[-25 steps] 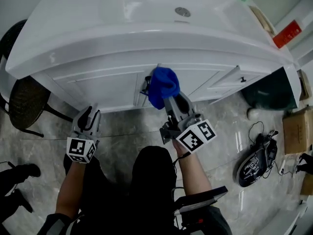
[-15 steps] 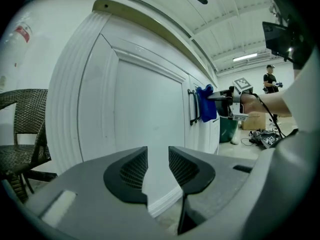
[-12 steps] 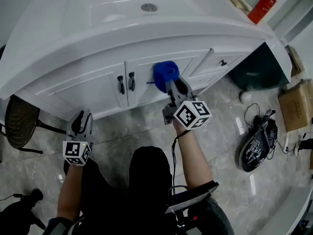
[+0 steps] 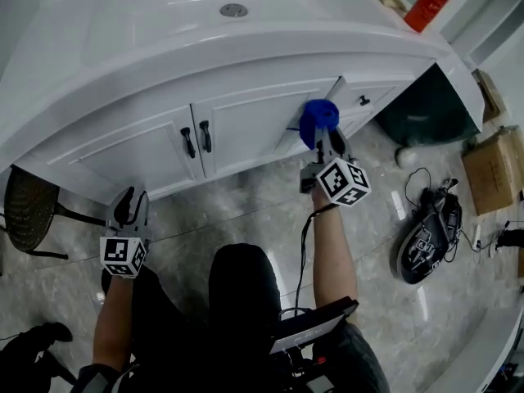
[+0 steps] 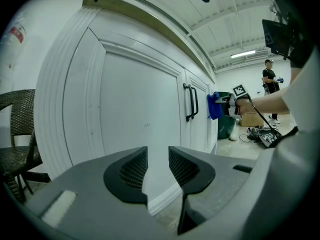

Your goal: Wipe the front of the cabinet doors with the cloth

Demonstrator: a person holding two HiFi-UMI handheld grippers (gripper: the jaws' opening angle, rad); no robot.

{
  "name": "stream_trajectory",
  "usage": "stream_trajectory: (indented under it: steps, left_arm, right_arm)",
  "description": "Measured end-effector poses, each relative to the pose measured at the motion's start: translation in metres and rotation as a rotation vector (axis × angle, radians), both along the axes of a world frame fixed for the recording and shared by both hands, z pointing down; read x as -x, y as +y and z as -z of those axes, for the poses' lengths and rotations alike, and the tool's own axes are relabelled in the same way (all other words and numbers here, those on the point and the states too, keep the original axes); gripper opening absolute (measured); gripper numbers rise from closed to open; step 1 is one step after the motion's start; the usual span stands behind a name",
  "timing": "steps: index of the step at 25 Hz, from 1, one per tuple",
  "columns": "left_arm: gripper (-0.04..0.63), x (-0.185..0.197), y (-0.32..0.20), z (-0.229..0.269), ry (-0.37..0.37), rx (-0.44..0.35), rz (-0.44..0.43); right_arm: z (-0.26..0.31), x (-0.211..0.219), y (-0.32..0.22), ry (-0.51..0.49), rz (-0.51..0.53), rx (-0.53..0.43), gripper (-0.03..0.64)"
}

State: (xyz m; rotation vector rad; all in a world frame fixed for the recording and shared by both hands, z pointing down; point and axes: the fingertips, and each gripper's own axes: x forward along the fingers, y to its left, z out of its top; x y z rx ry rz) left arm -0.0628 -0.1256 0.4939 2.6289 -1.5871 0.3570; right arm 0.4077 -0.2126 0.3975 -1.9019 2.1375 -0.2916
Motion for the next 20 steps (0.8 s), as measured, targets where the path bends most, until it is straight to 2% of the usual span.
stream_trajectory:
  steps: [4,7,14,20]
  left_arm:
    - [0.132,0.005,0.001,-0.002,-0.003,0.003,0.008]
    - [0.132,0.008,-0.001,-0.002,0.014,0.005,0.014]
    - [0.132,0.008,0.001,-0.009,0.042,0.014,0.003]
    - [0.132,0.019,0.01,-0.014,0.069,0.024,0.017]
  right_arm:
    - [0.0,-0.013,0.008,-0.043,-0.027,-0.021,0.057]
    - [0.009,0.005,0.019,-0.046,0.015,-0.051,0.057]
    - [0.024,0.089,0.055,-0.082,0.181,-0.084,0.057]
    - [-0.004,0.191,0.061,-0.146,0.434,-0.038,0.057]
